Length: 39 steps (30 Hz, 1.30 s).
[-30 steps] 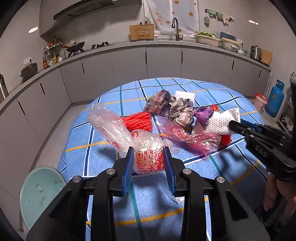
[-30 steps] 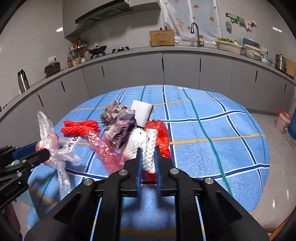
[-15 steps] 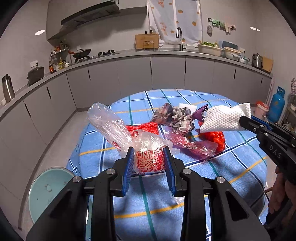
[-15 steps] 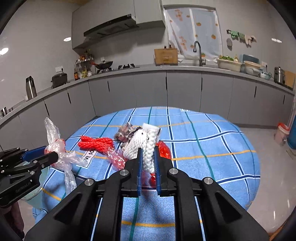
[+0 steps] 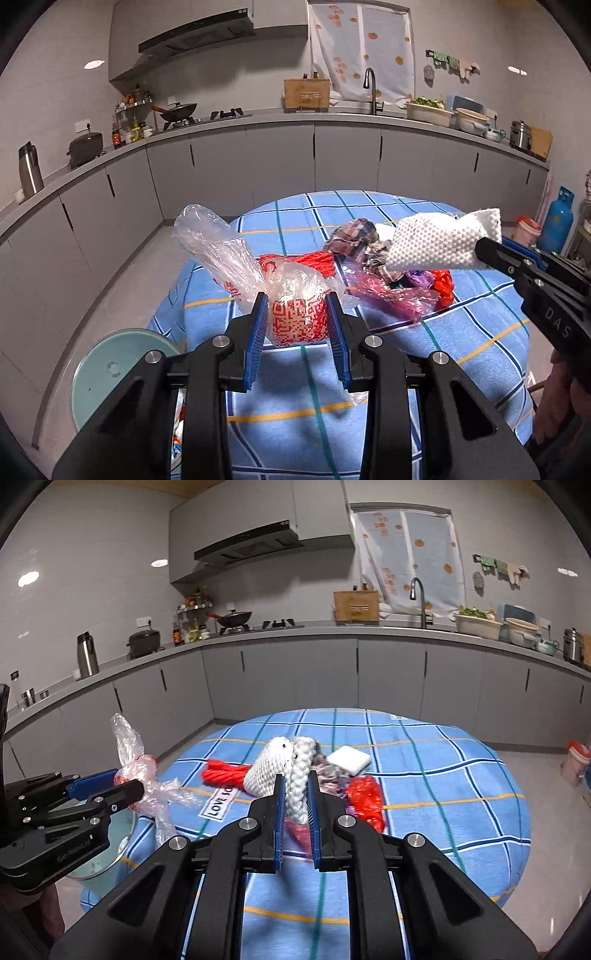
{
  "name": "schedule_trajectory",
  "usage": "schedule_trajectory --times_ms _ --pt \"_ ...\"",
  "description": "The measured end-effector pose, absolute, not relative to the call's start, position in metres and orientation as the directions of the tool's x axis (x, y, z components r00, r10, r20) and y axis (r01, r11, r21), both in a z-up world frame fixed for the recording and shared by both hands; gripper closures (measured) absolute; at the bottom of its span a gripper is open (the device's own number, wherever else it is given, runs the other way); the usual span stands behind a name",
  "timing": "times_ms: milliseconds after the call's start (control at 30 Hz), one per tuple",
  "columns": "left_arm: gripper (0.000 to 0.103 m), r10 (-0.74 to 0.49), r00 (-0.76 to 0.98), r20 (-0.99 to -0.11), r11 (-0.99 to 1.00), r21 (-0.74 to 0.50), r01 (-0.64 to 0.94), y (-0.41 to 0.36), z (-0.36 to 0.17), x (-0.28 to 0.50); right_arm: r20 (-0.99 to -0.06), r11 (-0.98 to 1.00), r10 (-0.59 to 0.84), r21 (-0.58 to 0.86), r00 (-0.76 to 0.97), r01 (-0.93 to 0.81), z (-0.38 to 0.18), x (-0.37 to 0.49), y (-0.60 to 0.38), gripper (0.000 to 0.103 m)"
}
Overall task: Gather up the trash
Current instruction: 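Carry the clear bag and white foam piece over the teal bucket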
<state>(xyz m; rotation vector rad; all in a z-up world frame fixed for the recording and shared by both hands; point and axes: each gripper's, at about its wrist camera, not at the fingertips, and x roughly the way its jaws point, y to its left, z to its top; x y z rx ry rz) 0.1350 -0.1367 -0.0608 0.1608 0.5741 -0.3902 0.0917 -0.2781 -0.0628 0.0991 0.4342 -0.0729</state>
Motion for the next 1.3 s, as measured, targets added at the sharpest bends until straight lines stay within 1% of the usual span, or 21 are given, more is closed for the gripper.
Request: schedule_trajectory --times_ms 600,933,1300 --pt "0.071 -0.295 0.793 -0.533 0.936 0.004 0.351 -0.098 -0.054 0.129 -0.422 0.999 0.005 0.047 0.907 0.016 -0.059 0.098 -0.24 0.091" --pt "0.071 -0.245 0.809 -0.534 0.956 0.003 0.292 -0.067 -0.054 0.128 -0.418 0.998 0.057 0.04 0.907 -0.044 -0.06 0.106 -0.21 0.091" --pt "0.071 -0.156 0.832 -0.533 0.981 0.014 0.193 -0.019 -0.05 0.128 -0.42 0.988 0.149 0.035 0.895 -0.148 -0.061 0.115 -0.165 0.091"
